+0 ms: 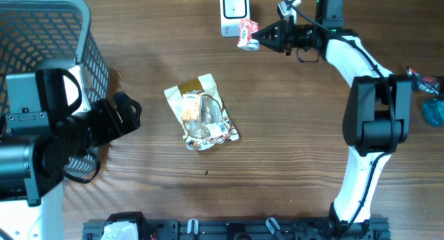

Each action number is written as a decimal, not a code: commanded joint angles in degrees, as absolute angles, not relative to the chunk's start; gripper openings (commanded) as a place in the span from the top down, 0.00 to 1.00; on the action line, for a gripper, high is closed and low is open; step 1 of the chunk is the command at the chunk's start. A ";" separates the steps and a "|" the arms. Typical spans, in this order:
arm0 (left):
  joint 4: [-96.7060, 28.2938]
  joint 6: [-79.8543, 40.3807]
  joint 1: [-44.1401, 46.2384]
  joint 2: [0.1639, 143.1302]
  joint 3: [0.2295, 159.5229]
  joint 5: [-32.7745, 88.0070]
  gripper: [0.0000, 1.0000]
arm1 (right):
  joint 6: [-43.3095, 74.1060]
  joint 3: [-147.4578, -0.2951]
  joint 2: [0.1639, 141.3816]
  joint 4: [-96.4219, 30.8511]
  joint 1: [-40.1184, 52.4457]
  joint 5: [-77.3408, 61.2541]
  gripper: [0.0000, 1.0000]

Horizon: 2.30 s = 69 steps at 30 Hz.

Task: Scan the item barcode
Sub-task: 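Hold the tissue pack's barcode up to the scanner, then carry the tissue pack to the right and drop it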

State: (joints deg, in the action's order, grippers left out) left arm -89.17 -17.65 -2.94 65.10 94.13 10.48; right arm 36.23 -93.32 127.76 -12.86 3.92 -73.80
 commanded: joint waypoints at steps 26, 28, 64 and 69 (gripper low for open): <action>-88.99 -16.93 -2.68 65.25 94.65 10.39 0.00 | -25.12 -105.65 128.20 -3.31 25.96 18.90 0.95; -88.99 -16.91 -2.68 65.25 94.65 10.39 0.00 | -25.56 -105.62 129.56 -3.29 25.98 18.96 0.95; -88.99 -16.91 -2.68 65.25 94.65 10.37 0.00 | 22.09 -92.14 116.79 -33.80 -27.46 22.37 0.95; -88.99 -16.93 -2.68 65.25 94.65 10.37 0.00 | 22.06 -90.61 116.79 -30.61 -34.04 22.37 0.95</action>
State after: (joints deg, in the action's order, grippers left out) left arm -89.14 -17.65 -2.94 65.10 94.13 10.48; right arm 20.78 -91.07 116.36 -31.86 -31.31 22.94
